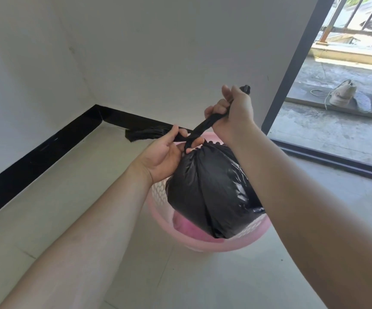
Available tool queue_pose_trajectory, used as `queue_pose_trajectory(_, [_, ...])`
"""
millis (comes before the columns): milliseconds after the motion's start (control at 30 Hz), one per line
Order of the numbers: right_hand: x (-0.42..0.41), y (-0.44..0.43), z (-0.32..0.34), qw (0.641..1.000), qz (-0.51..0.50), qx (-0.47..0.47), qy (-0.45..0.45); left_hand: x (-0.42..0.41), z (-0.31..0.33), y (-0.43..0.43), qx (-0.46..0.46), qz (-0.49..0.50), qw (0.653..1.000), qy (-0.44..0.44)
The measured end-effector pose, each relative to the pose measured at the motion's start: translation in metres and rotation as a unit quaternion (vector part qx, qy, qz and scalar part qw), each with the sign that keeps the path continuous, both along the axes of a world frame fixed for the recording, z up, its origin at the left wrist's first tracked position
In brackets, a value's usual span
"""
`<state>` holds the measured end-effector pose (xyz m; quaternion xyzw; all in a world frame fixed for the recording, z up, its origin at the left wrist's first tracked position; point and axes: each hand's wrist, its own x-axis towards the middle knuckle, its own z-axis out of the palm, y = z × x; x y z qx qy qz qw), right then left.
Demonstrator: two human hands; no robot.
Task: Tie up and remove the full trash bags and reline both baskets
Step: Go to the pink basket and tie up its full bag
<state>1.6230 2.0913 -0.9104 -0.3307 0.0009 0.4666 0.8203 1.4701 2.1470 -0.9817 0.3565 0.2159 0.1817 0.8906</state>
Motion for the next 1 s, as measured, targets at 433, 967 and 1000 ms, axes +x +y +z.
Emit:
queue_pose_trajectory(433, [-0.005,-0.026,-0.013,0.986,0.068,-0.116,-0.095,0.011,-0.009,-0.002,0.05,0.114,0.986,0.115])
queue_pose_trajectory(967, [0.008,-0.023,-0.027,0.452,0.301,-0.334,-0.77,0.001,-0.005,0.003,0.566,0.08,0.766,0.293])
queue_pose_trajectory(1000, [0.007,-0.024,-0.035,0.421,0.326,-0.346,-0.773,0.002,-0.006,0.001,0.579,0.088,0.753,0.301])
